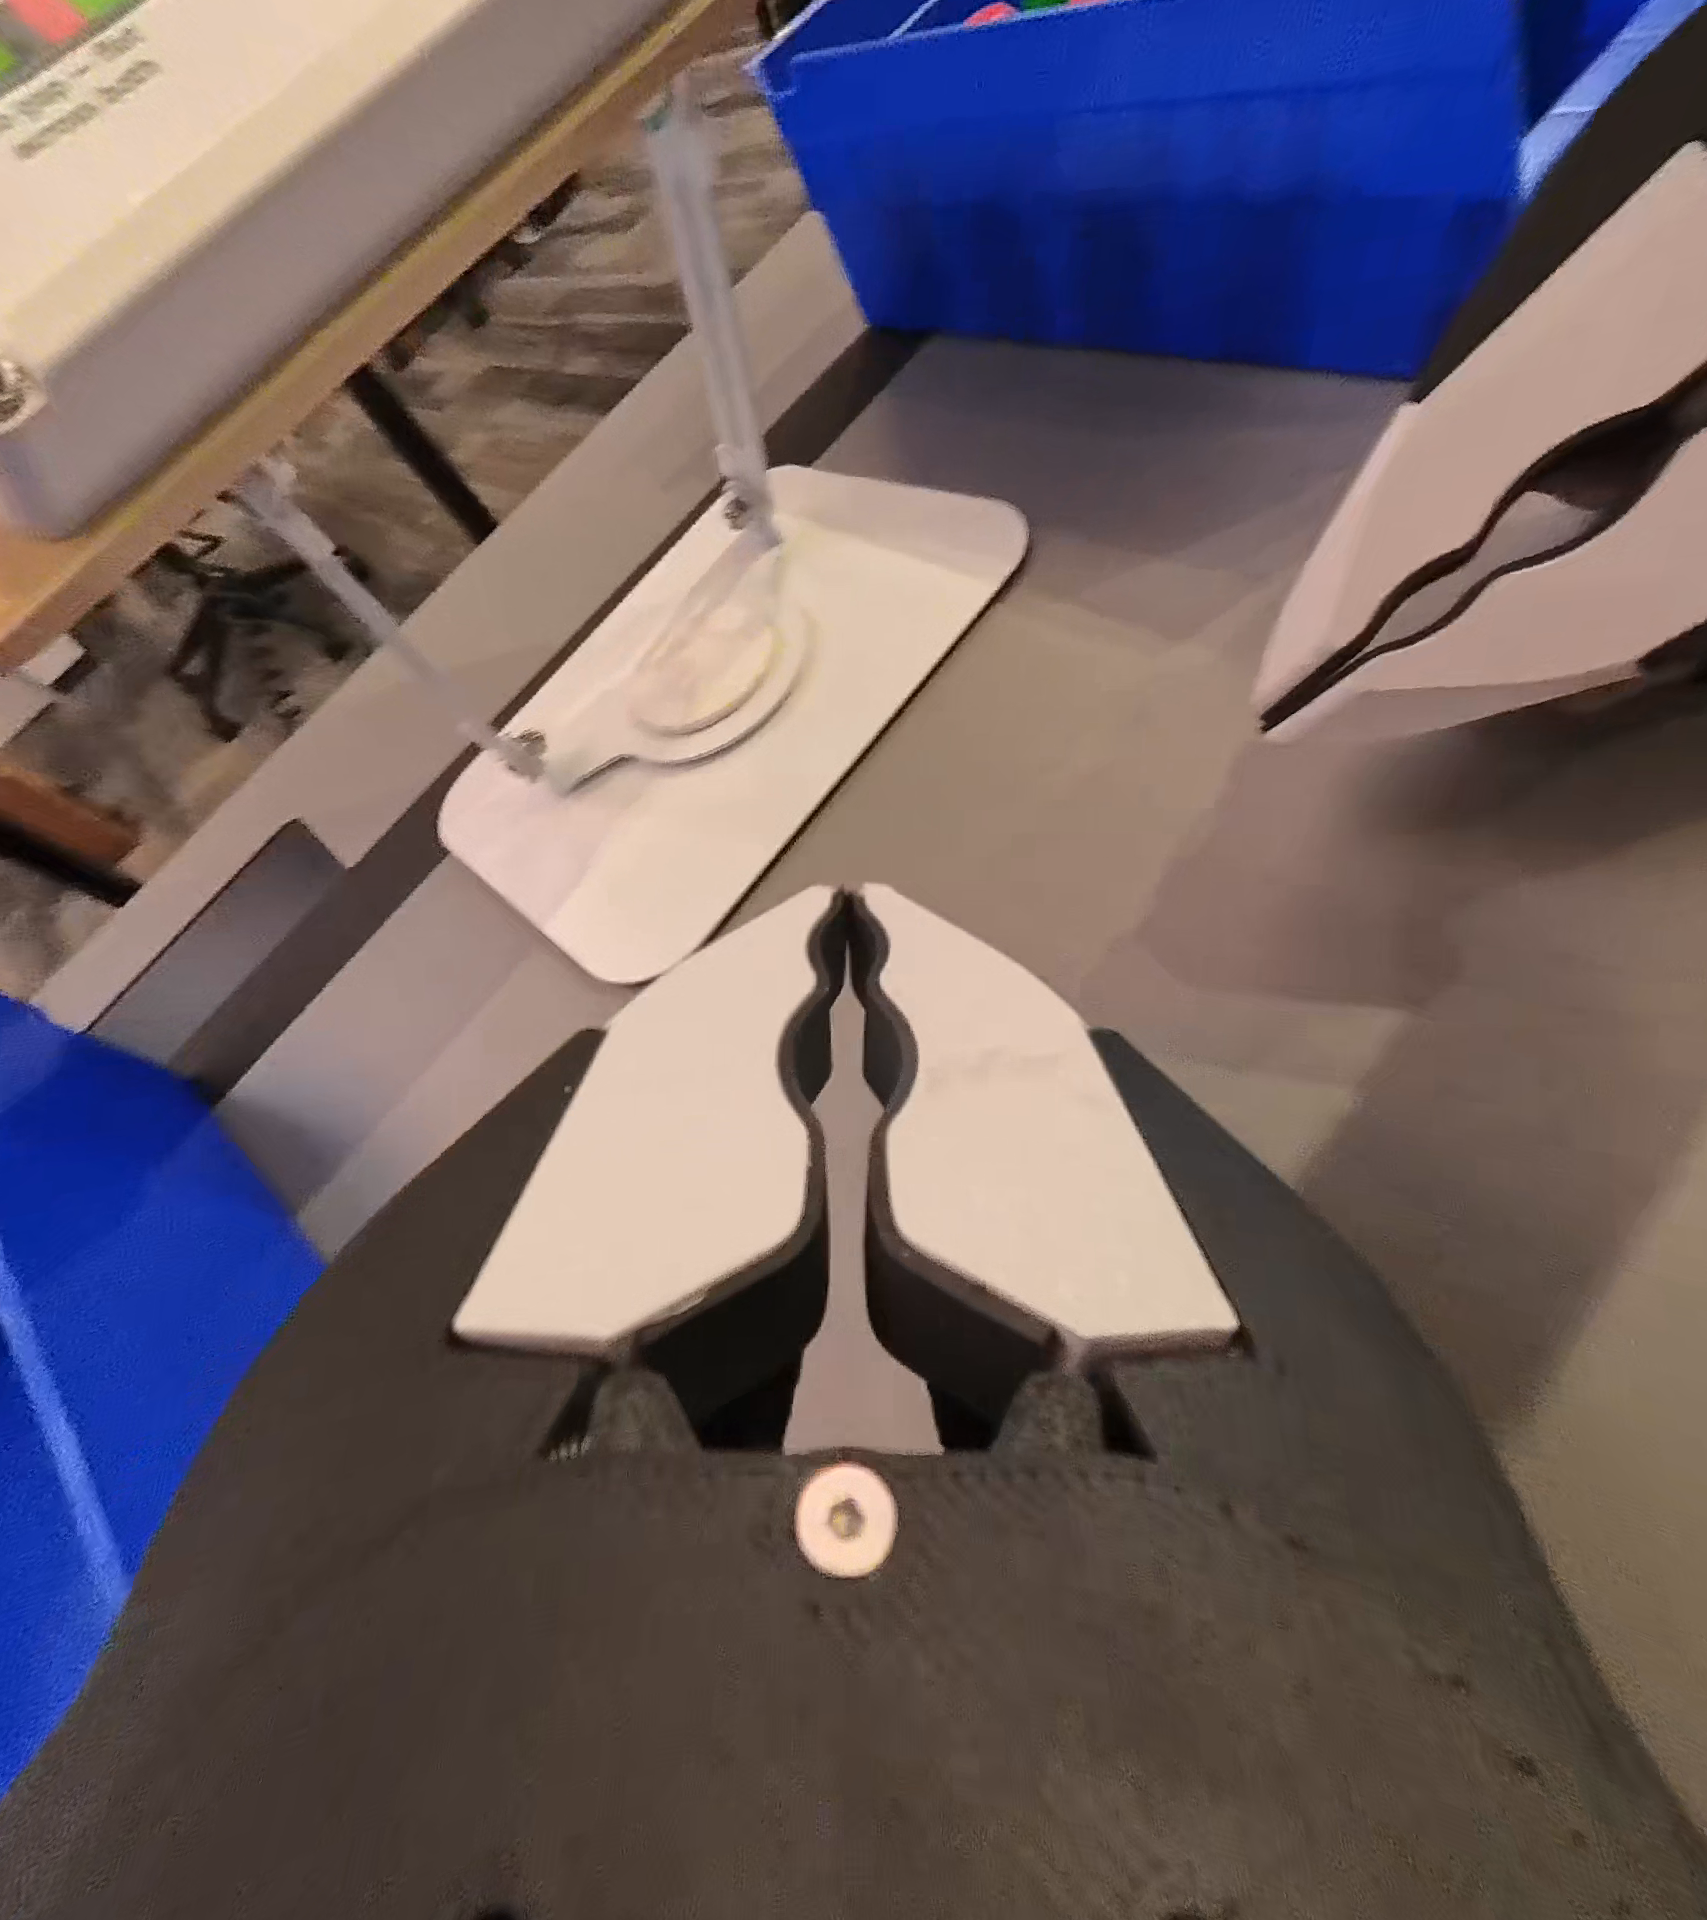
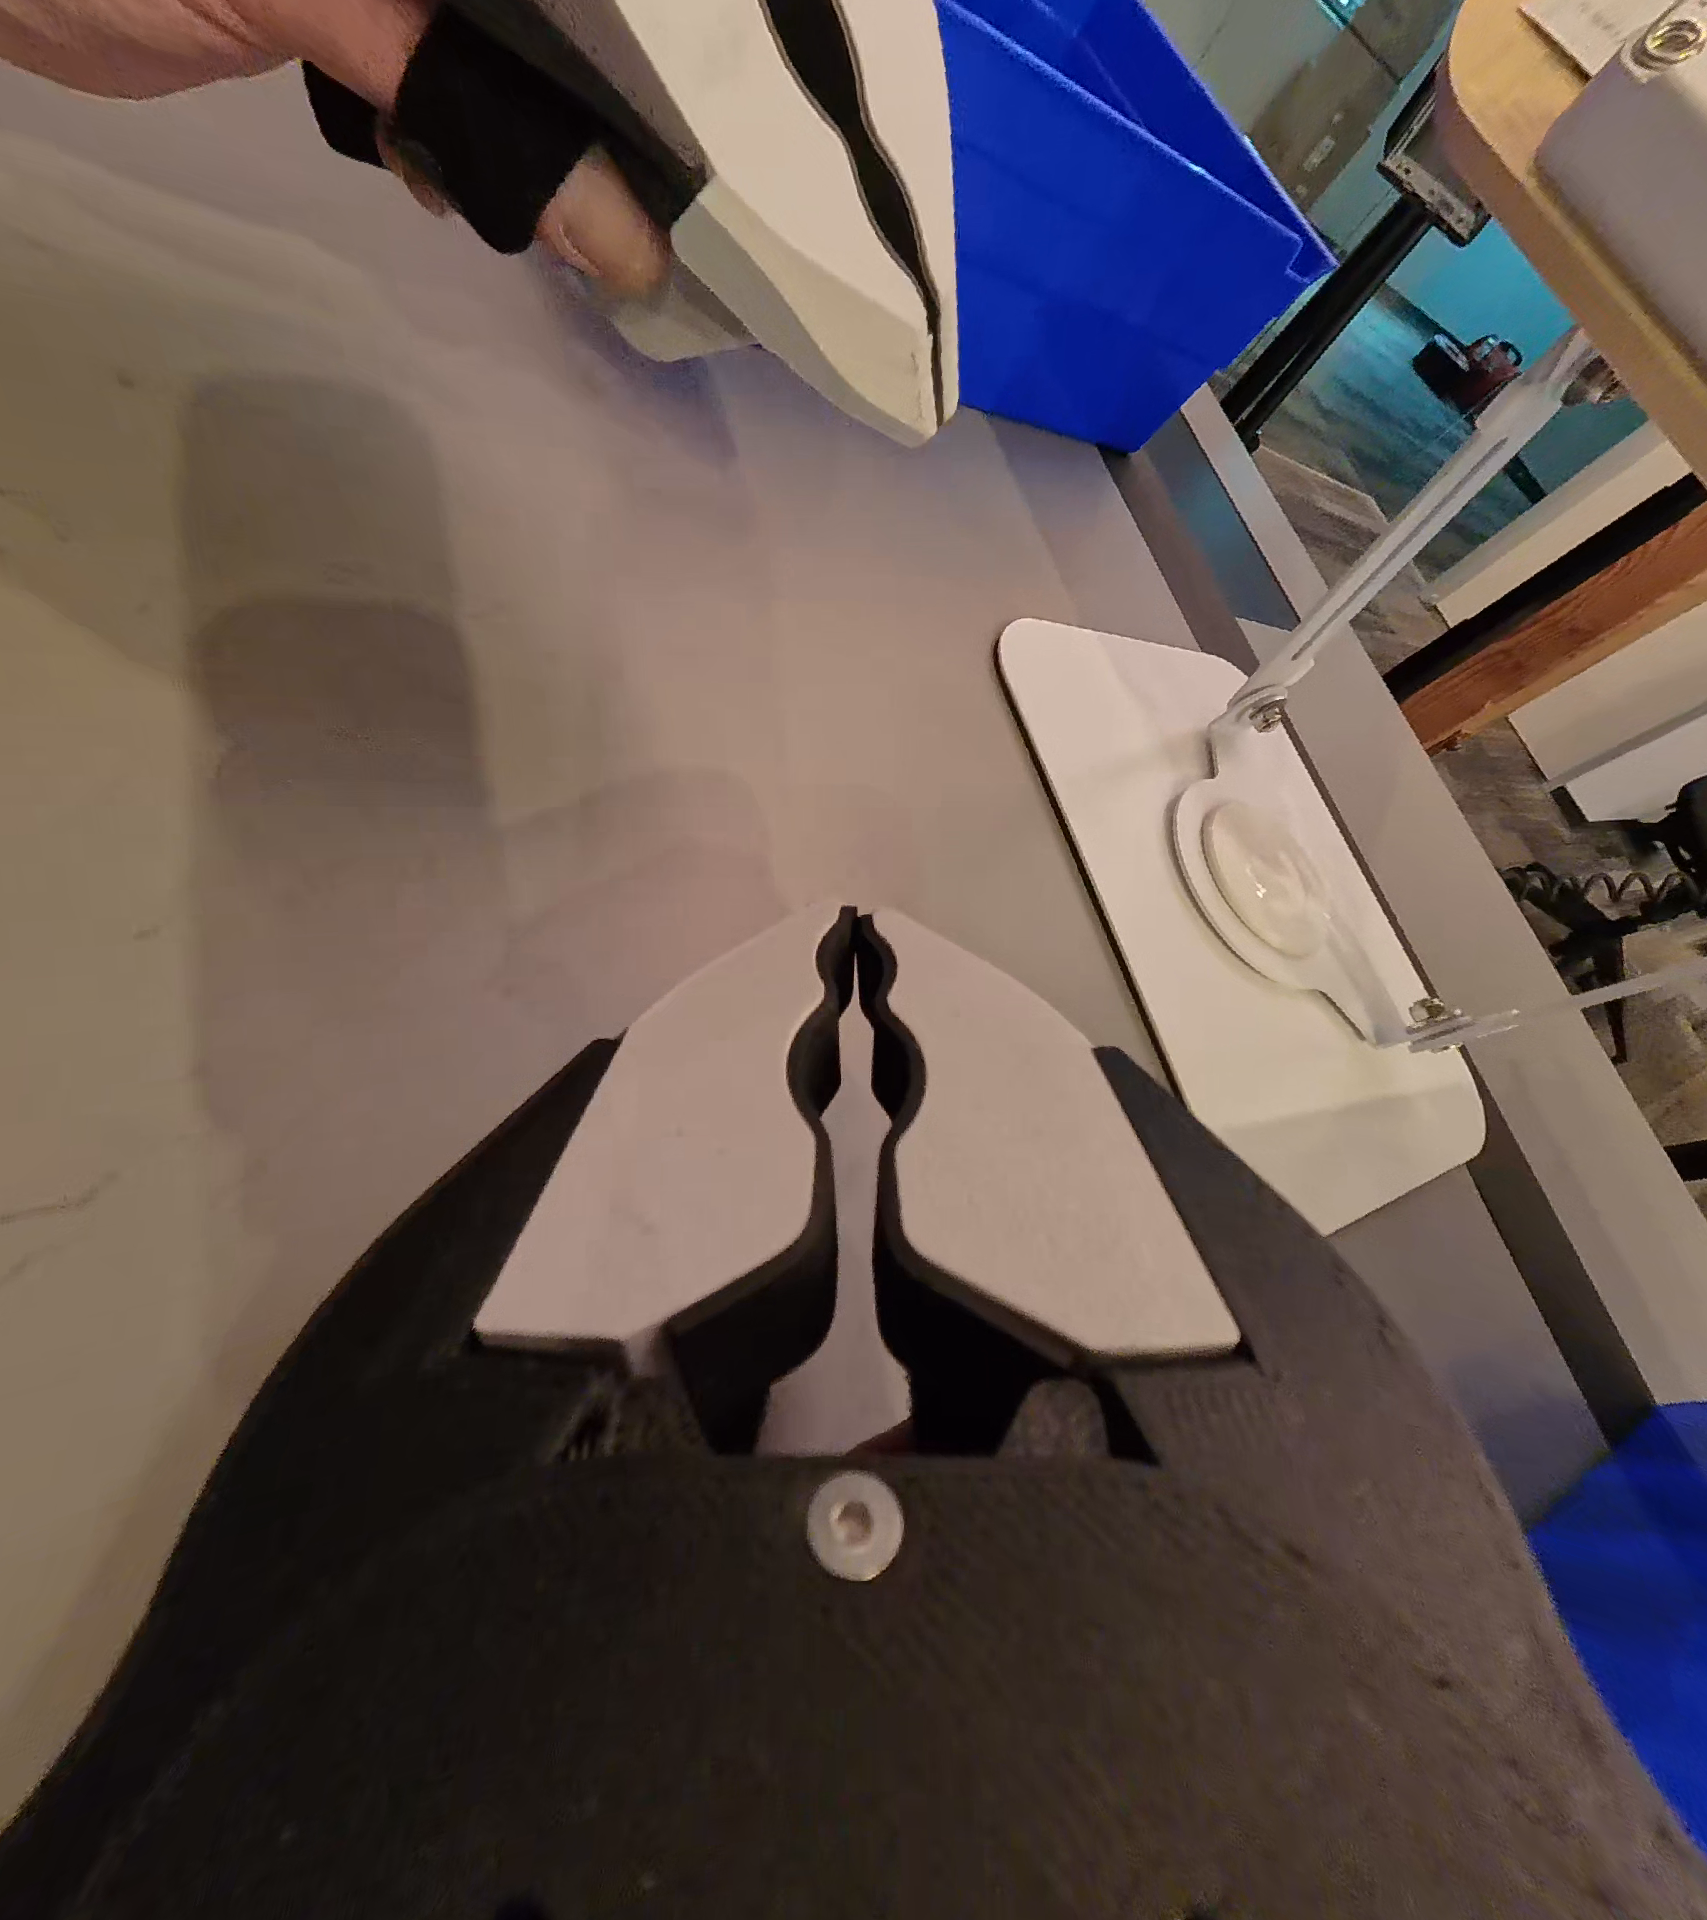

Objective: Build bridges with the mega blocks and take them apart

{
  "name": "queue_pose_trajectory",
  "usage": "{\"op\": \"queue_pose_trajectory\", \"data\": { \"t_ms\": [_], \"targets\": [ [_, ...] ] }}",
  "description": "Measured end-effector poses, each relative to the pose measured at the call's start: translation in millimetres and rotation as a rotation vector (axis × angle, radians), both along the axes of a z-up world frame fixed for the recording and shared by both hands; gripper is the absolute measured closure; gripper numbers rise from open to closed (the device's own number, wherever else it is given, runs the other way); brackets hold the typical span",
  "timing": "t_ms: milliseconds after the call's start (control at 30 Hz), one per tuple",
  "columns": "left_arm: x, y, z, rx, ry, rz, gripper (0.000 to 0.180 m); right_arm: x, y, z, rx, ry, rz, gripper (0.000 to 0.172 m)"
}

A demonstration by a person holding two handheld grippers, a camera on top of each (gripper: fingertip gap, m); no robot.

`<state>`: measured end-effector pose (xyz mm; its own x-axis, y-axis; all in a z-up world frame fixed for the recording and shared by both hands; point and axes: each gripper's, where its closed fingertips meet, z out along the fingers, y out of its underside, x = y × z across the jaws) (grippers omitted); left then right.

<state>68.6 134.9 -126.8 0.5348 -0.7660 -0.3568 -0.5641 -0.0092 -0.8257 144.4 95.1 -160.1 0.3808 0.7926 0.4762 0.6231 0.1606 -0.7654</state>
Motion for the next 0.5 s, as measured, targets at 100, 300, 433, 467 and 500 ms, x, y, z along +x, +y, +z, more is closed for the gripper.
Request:
{"op": "queue_pose_trajectory", "data": {
  "t_ms": [100,300,433,467,500],
  "targets": [
    [-9.0,5.7,0.9,0.020,0.022,0.045,0.180,-2.3,2.0,0.6,0.022,-0.005,-0.005,0.172],
    [-19.9,10.8,3.2,0.042,0.037,0.087,0.180,-3.1,4.2,-0.8,0.045,-0.024,-0.017,0.172],
    [-24.1,13.1,4.8,0.039,0.020,0.102,0.180,-2.1,6.1,-1.4,0.050,-0.031,-0.034,0.172],
    [-24.2,13.2,4.9,0.038,0.017,0.101,0.180,-2.6,6.4,-1.2,0.054,-0.033,-0.036,0.172],
    [-23.6,12.5,6.5,0.039,0.001,0.097,0.180,-3.0,6.5,-0.6,0.059,-0.035,-0.038,0.172]
  ]
}}
